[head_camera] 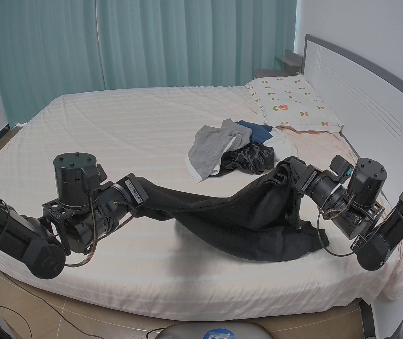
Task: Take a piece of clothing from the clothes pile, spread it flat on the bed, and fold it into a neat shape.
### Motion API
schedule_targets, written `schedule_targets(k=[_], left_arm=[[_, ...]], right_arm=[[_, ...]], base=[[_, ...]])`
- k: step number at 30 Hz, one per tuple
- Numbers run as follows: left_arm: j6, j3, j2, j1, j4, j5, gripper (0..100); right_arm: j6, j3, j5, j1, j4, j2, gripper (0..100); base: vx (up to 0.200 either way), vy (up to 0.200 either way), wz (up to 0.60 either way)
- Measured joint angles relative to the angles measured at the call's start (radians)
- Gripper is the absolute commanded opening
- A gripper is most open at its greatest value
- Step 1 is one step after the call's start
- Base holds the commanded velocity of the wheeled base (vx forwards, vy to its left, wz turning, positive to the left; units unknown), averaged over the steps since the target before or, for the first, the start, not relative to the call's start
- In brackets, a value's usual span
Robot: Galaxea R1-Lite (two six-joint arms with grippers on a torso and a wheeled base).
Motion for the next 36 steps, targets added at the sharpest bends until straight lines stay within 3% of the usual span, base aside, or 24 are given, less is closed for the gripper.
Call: schedule_targets(k=[36], left_arm=[[0.007, -0.013, -0.134, -0.031, 0.202, 0.002, 0]], right_arm=[[0.003, -0.013, -0.002, 0.004, -0.076, 0.013, 0]], base=[[0.0, 0.2, 0.0]])
